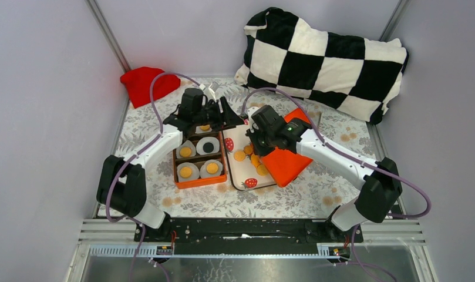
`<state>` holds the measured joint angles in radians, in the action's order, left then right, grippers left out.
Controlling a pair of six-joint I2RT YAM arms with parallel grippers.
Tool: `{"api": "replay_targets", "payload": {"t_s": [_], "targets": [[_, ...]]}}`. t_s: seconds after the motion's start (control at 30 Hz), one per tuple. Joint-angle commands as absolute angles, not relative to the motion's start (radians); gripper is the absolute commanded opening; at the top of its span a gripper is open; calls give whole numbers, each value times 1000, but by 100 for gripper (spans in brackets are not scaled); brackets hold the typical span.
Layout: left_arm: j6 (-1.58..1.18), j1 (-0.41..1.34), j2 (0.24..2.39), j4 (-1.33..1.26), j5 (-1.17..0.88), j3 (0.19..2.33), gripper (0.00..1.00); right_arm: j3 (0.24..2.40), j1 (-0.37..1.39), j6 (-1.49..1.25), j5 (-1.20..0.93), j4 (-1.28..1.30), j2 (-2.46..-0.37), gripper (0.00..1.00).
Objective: Pack the cookies
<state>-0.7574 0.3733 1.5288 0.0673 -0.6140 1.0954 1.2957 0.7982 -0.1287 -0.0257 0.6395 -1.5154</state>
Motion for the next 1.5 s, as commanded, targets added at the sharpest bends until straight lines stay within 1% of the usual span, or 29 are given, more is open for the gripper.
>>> {"api": "replay_targets", "payload": {"t_s": [0.0,0.27,0.47,0.57,0.63,0.73,0.83,0.97,1.07,1.2,1.33,1.4,1.47], "targets": [[-749,379,1558,9,-649,1070,62,1391,837,-40,-62,601,-1523,0],[-745,398,1619,3,-654,1053,62,1492,897,-6,-97,628,-1582,0],[-768,413,1680,-47,-666,1085,62,1549,943,19,-196,646,-1645,0],[-770,417,1662,-43,-659,1072,61,1558,959,30,-201,655,-1670,0],[-767,417,1628,-16,-615,1056,61,1558,962,36,-165,666,-1676,0],[-743,407,1556,92,-465,1048,60,1546,961,48,-92,686,-1664,0],[-740,379,1510,99,-431,1035,62,1543,961,57,-99,700,-1654,0],[-739,376,1519,101,-459,1057,63,1564,970,73,-121,715,-1670,0],[-759,377,1535,51,-523,1040,67,1590,982,85,-121,713,-1685,0],[-751,377,1568,52,-582,1031,66,1624,1001,94,-119,712,-1699,0],[-740,382,1570,42,-594,1003,66,1657,1024,103,-111,724,-1715,0],[-742,387,1572,29,-608,998,65,1668,1031,105,-119,724,-1725,0],[-747,392,1577,15,-630,1001,59,1678,1036,105,-123,722,-1736,0]]}}
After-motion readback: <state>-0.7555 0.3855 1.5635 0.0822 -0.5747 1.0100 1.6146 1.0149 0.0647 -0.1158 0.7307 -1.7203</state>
